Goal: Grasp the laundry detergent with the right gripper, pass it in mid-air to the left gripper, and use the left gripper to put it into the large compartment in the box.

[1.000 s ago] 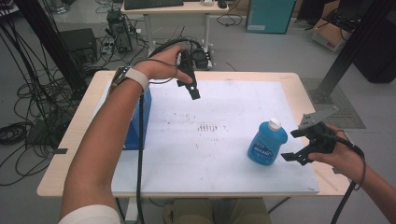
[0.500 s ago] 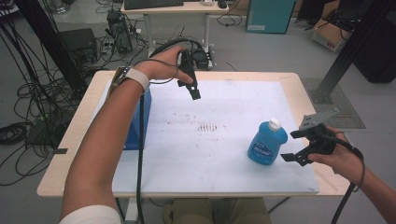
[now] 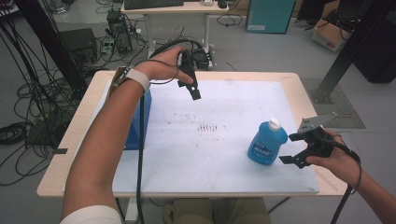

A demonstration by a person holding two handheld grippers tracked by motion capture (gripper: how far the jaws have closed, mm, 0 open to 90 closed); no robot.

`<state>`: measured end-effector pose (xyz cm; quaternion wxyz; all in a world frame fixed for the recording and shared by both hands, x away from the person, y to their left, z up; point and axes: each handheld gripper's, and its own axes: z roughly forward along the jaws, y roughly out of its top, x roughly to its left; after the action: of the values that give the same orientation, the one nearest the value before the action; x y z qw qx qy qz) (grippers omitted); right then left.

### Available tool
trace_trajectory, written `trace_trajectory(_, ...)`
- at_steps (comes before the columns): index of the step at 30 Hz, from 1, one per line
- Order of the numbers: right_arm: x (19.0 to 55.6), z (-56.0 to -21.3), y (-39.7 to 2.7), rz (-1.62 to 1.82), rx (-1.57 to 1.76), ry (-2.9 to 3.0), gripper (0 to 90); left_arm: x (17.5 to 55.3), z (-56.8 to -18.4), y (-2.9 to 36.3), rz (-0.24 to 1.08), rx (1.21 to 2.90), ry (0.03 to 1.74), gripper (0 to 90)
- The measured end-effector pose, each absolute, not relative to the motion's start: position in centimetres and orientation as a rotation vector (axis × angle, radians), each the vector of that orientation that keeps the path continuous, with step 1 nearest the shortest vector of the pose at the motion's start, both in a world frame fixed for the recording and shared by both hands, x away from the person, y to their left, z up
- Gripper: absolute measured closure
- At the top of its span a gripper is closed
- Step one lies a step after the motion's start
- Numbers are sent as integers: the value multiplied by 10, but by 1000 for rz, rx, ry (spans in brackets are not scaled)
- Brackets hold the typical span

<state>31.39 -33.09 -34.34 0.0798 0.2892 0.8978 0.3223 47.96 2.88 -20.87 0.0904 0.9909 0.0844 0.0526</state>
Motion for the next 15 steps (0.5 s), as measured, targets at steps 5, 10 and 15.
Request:
trace_trajectory(5, 313, -346, -332, 1003, 865, 2653, 66, 480, -208, 29, 150, 2949, 251, 99)
trace_trajectory(10, 312, -347, -333, 1051, 870, 2624, 66, 480, -208, 28, 148, 2954, 243, 98)
trace_trajectory(15, 311, -350, -335, 1097, 865, 2591, 66, 480, -208, 29, 147, 2948, 252, 99)
